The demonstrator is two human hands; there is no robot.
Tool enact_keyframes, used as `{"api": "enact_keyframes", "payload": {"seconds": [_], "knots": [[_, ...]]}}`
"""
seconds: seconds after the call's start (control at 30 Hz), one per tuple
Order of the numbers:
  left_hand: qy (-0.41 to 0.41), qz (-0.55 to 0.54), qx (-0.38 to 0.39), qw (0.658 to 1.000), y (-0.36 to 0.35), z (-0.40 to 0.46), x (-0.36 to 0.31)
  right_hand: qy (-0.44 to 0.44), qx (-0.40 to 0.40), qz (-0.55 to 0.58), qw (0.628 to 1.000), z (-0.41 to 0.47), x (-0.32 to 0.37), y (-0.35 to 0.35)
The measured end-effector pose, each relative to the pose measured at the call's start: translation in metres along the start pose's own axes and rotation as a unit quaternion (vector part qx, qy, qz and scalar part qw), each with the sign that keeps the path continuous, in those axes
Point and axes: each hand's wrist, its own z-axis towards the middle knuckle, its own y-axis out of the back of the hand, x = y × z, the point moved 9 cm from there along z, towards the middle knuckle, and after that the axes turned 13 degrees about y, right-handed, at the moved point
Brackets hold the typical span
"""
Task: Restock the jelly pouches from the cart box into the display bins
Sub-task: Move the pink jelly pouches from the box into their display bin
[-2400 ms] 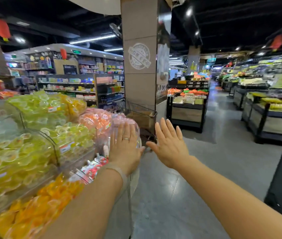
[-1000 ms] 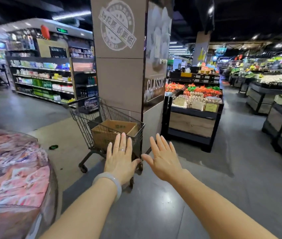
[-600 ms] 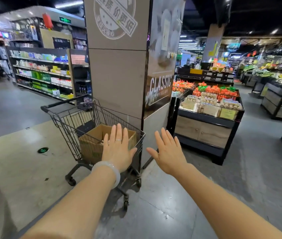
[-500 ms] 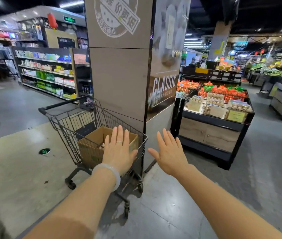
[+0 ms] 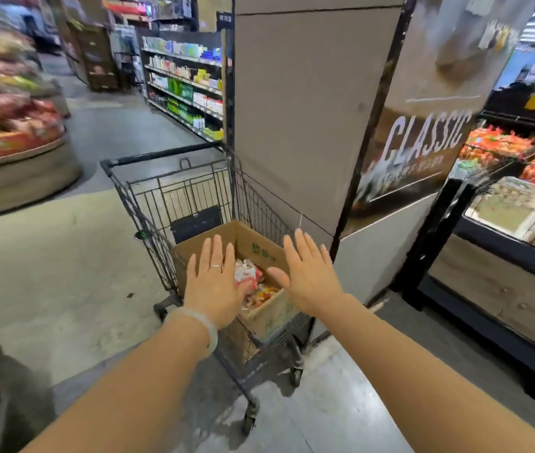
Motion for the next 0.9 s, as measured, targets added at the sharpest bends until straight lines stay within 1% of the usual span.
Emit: {"api": "enact_keyframes", "payload": {"seconds": [0.17,0.3,0.5,0.63,0.77,0.9], "knots": [[0.059,0.014,0.017,0.998,-0.035,0.072,0.007,0.064,0.029,0.022,0.997,0.089,-0.017,-0.04],[0.08,0.002,0.005,0.997,-0.06,0.141,0.003,0.082,0.064,0.028,0.994,0.148,-0.043,-0.072],[0.101,-0.019,0.065,0.993,-0.116,0.22,-0.014,0.087,0.109,0.026,0.99,0.232,-0.096,-0.114],[0.115,-0.01,0.105,0.988,-0.156,0.246,-0.016,0.077,0.177,0.043,0.98,0.261,-0.119,-0.164],[0.157,-0.03,0.151,0.975,-0.199,0.262,-0.01,0.069,0.195,0.081,0.975,0.282,-0.141,-0.212],[0.211,-0.053,0.193,0.957,-0.242,0.274,0.007,0.07,0.231,0.109,0.964,0.307,-0.156,-0.256]]}}
